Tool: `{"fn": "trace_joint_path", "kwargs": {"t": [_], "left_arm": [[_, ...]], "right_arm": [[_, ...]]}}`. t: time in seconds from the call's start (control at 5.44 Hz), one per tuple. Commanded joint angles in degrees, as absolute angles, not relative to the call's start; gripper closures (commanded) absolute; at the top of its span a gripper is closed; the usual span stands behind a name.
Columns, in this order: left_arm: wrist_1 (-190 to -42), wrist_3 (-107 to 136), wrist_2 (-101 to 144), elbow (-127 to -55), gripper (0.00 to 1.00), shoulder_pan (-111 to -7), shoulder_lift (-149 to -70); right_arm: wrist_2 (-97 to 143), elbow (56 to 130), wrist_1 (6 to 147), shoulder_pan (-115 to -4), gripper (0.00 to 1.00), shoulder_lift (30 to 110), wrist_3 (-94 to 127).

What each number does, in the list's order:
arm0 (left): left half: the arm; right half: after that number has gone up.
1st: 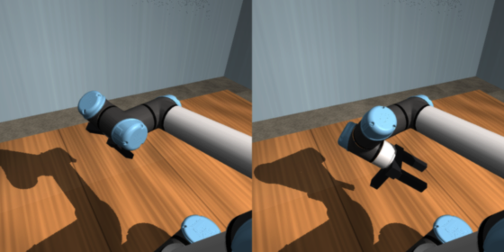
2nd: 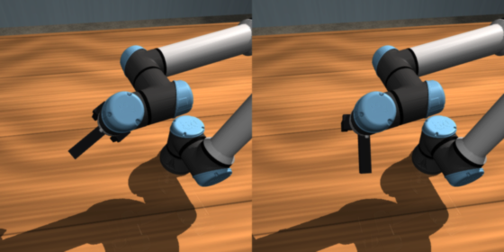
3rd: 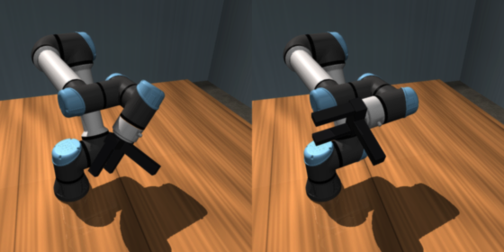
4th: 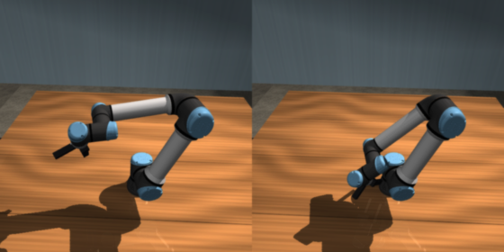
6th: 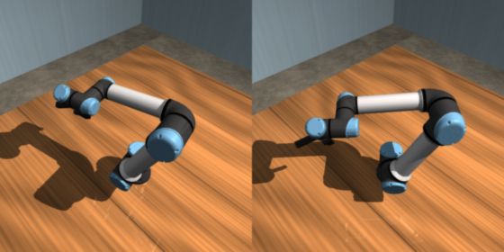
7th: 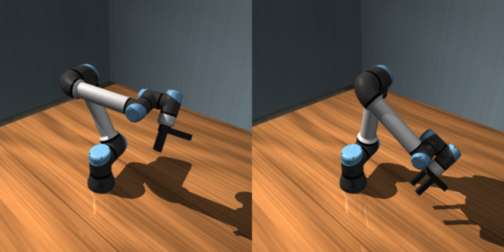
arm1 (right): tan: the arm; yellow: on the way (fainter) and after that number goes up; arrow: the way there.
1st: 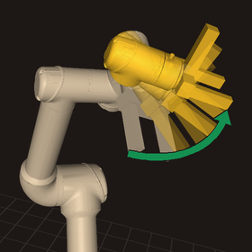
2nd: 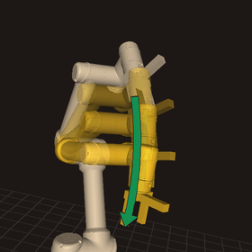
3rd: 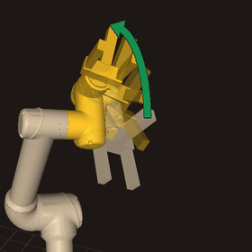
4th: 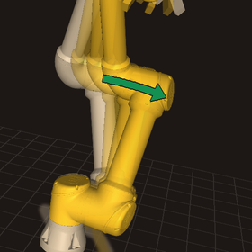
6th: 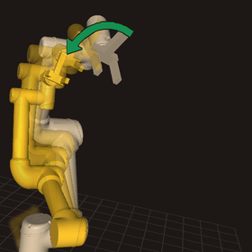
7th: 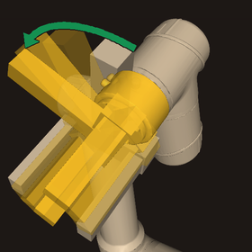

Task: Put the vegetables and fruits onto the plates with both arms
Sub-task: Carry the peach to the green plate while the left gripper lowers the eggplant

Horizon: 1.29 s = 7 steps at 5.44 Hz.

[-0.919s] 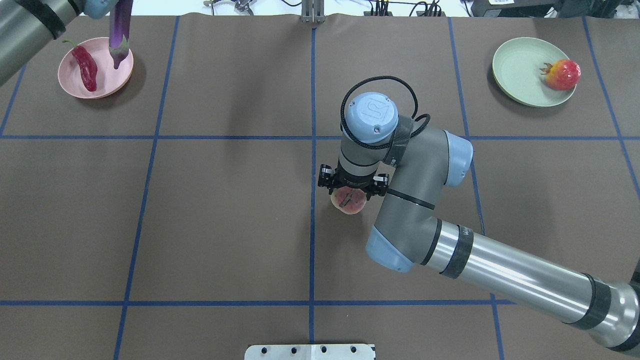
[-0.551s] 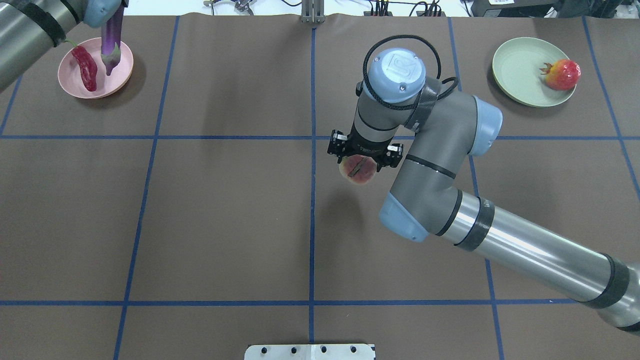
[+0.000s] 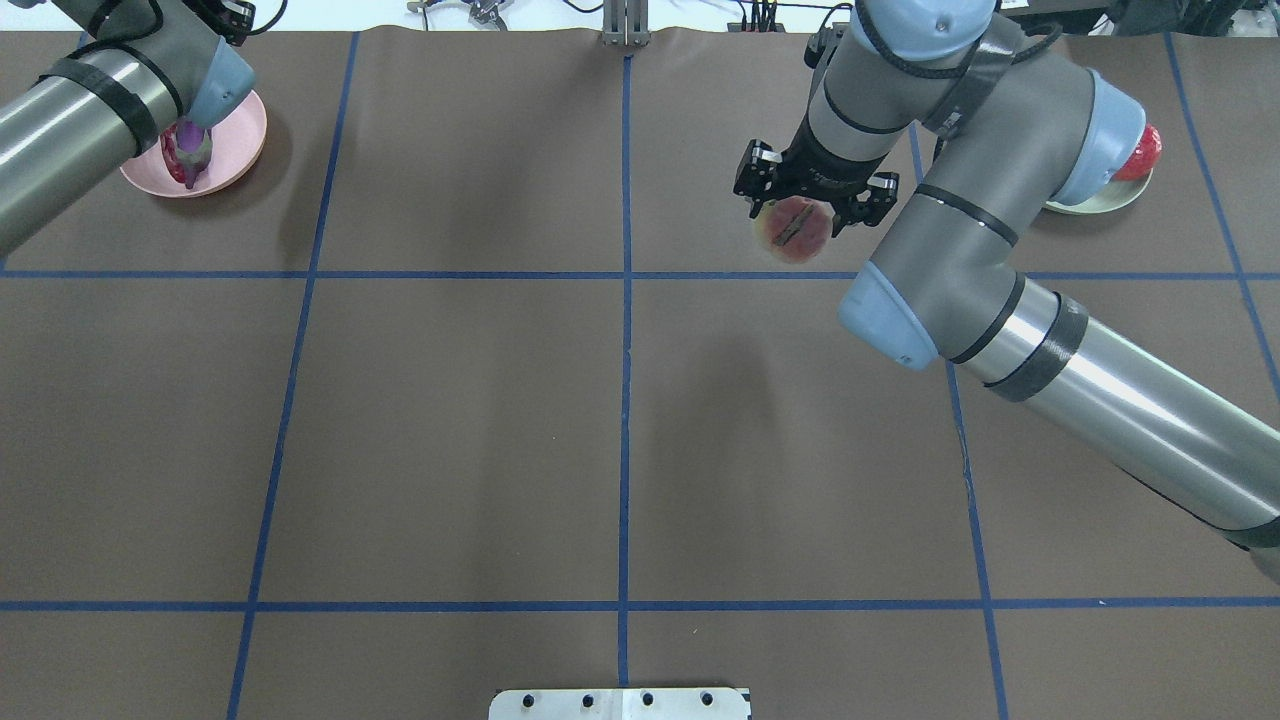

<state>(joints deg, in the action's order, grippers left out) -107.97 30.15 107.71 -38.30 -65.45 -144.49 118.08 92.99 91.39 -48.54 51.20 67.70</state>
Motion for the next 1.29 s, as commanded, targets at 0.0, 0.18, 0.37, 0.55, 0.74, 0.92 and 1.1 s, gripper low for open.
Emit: {"fn": "trace_joint_path", "kwargs": {"t": [0.0,0.18,0.37,0.55,0.74,0.92,1.1], "left_arm": [[-108.28,29.19,101.39,-36.74,1.00,-62.78,-144.49],[-108.37,24.05,101.08,-36.48,1.00,-62.84,-144.06],[-108.37,23.56,98.29,-36.47,1.00,-62.75,-143.36],[-108.46,23.64,98.17,-36.47,0.77,-62.67,-142.91],[-110.37,23.73,97.04,-36.47,0.25,-61.71,-142.39],[-111.17,23.73,96.94,-36.47,0.00,-61.53,-142.21],[-111.18,23.73,97.03,-36.56,0.00,-61.52,-142.21]], "right_arm": [[119.44,92.55,91.41,-52.11,1.00,52.12,63.13],[119.44,92.64,91.75,-52.12,1.00,52.03,63.11],[119.44,92.64,91.84,-52.21,1.00,51.94,63.11],[119.44,92.64,91.85,-52.29,1.00,51.94,63.11],[119.44,92.64,91.85,-52.64,1.00,52.03,62.84],[120.31,92.55,91.93,-53.86,1.00,52.12,60.67],[120.93,92.64,94.02,-55.79,1.00,52.12,55.25]]}}
